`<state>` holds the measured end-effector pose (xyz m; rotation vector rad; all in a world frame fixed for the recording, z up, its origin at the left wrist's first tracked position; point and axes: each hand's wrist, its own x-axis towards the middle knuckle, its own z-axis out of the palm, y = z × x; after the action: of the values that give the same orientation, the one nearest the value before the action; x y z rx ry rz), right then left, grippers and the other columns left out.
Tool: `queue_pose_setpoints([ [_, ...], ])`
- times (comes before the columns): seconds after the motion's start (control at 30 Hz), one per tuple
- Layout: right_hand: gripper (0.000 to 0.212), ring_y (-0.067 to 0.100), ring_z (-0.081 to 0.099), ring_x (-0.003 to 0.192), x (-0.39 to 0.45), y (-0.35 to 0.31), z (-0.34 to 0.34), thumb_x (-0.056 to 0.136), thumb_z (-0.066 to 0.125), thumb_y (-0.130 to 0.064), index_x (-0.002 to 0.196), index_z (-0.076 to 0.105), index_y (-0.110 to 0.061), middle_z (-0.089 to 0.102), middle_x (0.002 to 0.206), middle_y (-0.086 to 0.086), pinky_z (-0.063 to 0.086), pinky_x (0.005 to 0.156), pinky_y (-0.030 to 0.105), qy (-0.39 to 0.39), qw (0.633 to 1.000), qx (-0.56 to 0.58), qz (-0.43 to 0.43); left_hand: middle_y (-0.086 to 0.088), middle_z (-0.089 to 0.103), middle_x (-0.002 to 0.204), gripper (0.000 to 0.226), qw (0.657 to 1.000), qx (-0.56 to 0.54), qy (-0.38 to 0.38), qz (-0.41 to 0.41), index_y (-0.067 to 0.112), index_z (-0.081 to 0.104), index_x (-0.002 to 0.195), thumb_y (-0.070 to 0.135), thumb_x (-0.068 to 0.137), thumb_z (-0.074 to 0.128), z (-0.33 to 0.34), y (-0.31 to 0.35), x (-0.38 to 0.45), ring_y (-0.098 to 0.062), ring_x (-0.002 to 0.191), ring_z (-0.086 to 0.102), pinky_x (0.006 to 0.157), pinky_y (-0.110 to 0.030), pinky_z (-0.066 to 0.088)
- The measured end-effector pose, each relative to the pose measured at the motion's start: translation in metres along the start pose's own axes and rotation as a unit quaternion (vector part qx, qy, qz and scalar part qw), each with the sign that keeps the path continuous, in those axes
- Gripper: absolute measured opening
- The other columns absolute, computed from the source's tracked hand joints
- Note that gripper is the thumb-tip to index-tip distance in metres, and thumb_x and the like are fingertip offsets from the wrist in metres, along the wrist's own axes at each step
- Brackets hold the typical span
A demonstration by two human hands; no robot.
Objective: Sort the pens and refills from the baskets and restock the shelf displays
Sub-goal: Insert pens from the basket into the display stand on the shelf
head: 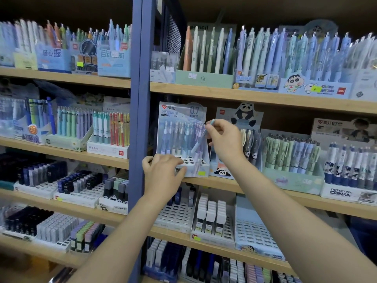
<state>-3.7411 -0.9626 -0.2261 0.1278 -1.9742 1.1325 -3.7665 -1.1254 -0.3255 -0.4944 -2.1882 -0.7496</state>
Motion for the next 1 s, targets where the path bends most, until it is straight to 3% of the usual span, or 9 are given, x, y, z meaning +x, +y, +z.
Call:
queue_pose_setpoints([
  [0.17, 0.015, 0.018, 0.065, 0.083, 0.002, 0.008, 0.009, 0.099, 0.061, -0.023, 0.1, 0.069, -0.011, 0.068, 0.085, 0.0, 0.056, 0.083, 0.042, -0.024, 0.998, -0.055, -0.017, 0.01, 0.066, 0.121, 0.024, 0.999, -0.037, -0.011, 0.011, 0.029, 0.073, 0.117, 0.036, 0.097, 0.062, 0.003, -0.008, -0.001, -0.014, 0.124, 0.044, 0.099, -0.027, 0.016],
  [0.23, 0.01, 0.017, 0.065, 0.08, 0.002, 0.009, 0.012, 0.098, 0.062, -0.022, 0.107, 0.063, -0.016, 0.067, 0.084, 0.001, 0.055, 0.077, 0.037, -0.021, 0.998, -0.05, -0.023, 0.01, 0.066, 0.122, 0.025, 0.998, -0.058, -0.008, 0.016, 0.028, 0.073, 0.119, 0.036, 0.097, 0.064, 0.004, -0.011, -0.003, -0.013, 0.123, 0.043, 0.099, -0.025, 0.015],
  [0.33, 0.021, 0.01, 0.059, 0.07, 0.004, 0.009, 0.017, 0.096, 0.065, -0.02, 0.109, 0.049, -0.026, 0.066, 0.078, 0.004, 0.045, 0.063, 0.023, -0.001, 0.999, -0.037, -0.033, 0.008, 0.066, 0.124, 0.028, 0.997, -0.068, -0.005, 0.021, 0.027, 0.072, 0.122, 0.036, 0.096, 0.064, 0.005, -0.013, -0.005, -0.012, 0.124, 0.042, 0.099, -0.023, 0.014],
  [0.5, 0.017, 0.005, 0.05, 0.061, 0.012, 0.013, 0.023, 0.092, 0.07, -0.019, 0.106, 0.06, -0.021, 0.056, 0.072, -0.002, 0.046, 0.063, 0.025, 0.009, 0.998, -0.043, -0.052, 0.01, 0.064, 0.127, 0.031, 0.997, -0.078, -0.005, 0.023, 0.028, 0.071, 0.124, 0.041, 0.097, 0.061, 0.005, -0.015, -0.005, -0.01, 0.126, 0.039, 0.098, -0.021, 0.013],
  [0.7, 0.033, 0.012, 0.046, 0.085, 0.016, 0.025, 0.025, 0.094, 0.067, -0.03, 0.126, 0.065, -0.024, 0.042, 0.093, -0.005, 0.037, 0.068, 0.025, 0.005, 0.972, -0.197, -0.131, 0.009, 0.065, 0.126, 0.03, 0.996, -0.087, 0.0, 0.031, 0.027, 0.071, 0.124, 0.04, 0.098, 0.06, 0.006, -0.017, -0.005, -0.011, 0.125, 0.042, 0.099, -0.021, 0.014],
  [0.8, 0.041, 0.02, 0.044, 0.104, 0.015, 0.03, 0.026, 0.092, 0.068, -0.036, 0.131, 0.062, -0.025, 0.041, 0.101, -0.002, 0.043, 0.086, 0.033, 0.002, 0.961, -0.238, -0.138, 0.008, 0.067, 0.125, 0.028, 0.995, -0.088, 0.007, 0.04, 0.026, 0.071, 0.124, 0.035, 0.099, 0.06, 0.008, -0.019, -0.007, -0.013, 0.123, 0.044, 0.103, -0.024, 0.017],
  [0.87, 0.044, 0.022, 0.041, 0.111, 0.014, 0.031, 0.026, 0.092, 0.065, -0.039, 0.133, 0.061, -0.025, 0.041, 0.106, -0.002, 0.036, 0.098, 0.038, -0.004, 0.954, -0.265, -0.14, 0.007, 0.067, 0.125, 0.028, 0.995, -0.089, 0.008, 0.043, 0.026, 0.071, 0.124, 0.034, 0.1, 0.058, 0.01, -0.021, -0.008, -0.014, 0.123, 0.045, 0.105, -0.027, 0.019],
  [1.0, 0.047, 0.019, 0.038, 0.122, 0.013, 0.027, 0.024, 0.093, 0.06, -0.041, 0.136, 0.057, -0.024, 0.048, 0.123, 0.0, 0.024, 0.102, 0.037, -0.018, 0.94, -0.303, -0.158, 0.006, 0.068, 0.123, 0.037, 0.995, -0.09, 0.009, 0.049, 0.026, 0.072, 0.122, 0.04, 0.096, 0.049, 0.014, -0.023, -0.01, -0.015, 0.121, 0.048, 0.106, -0.03, 0.022],
])
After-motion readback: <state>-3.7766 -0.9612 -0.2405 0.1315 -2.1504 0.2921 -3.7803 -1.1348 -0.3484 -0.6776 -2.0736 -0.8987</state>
